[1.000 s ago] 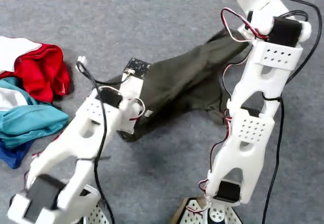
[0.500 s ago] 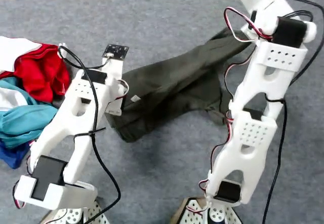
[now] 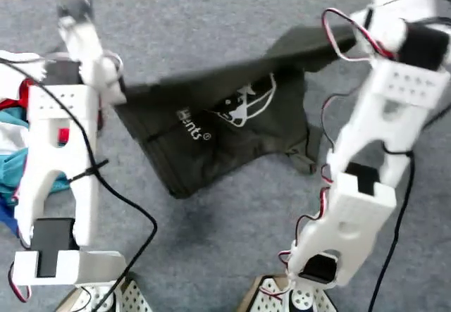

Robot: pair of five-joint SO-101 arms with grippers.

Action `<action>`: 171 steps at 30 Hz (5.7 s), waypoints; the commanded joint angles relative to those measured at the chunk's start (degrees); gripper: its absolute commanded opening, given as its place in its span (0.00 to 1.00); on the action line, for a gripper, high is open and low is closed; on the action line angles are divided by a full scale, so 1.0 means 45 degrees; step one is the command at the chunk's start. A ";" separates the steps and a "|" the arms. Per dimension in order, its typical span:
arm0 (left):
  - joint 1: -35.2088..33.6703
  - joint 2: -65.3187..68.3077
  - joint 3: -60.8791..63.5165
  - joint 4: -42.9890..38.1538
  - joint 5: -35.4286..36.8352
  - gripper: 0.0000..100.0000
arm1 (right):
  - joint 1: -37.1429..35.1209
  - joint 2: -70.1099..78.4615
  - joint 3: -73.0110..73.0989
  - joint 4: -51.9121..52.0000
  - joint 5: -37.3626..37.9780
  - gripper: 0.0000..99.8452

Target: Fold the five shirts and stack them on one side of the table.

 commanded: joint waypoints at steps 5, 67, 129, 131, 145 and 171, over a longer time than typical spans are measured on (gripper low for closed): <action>0.0742 -0.0694 -0.7092 0.3810 0.0039 0.02 | 0.1416 -0.2706 -0.3468 -0.0195 -0.0801 0.00; 0.0684 -1.0462 -0.2247 0.5138 -0.2325 0.02 | 0.3624 -0.9465 0.0635 -0.6408 0.0742 0.01; 0.2891 0.9524 -1.4515 0.5197 -0.0508 0.02 | -0.0830 -0.1592 0.6711 -0.6056 0.3770 0.00; 0.3145 0.8723 -1.2816 0.5197 -0.0547 0.02 | -0.0557 -0.1651 0.6613 -0.5353 0.3868 0.00; 0.4317 0.2413 -0.0430 0.2110 -0.0488 0.02 | -0.0420 -0.3780 0.7883 -0.0977 0.4767 0.00; 0.4864 -0.1104 0.9065 -0.3165 -0.0586 0.02 | 0.3565 -1.4642 2.7106 -0.6447 0.7639 0.00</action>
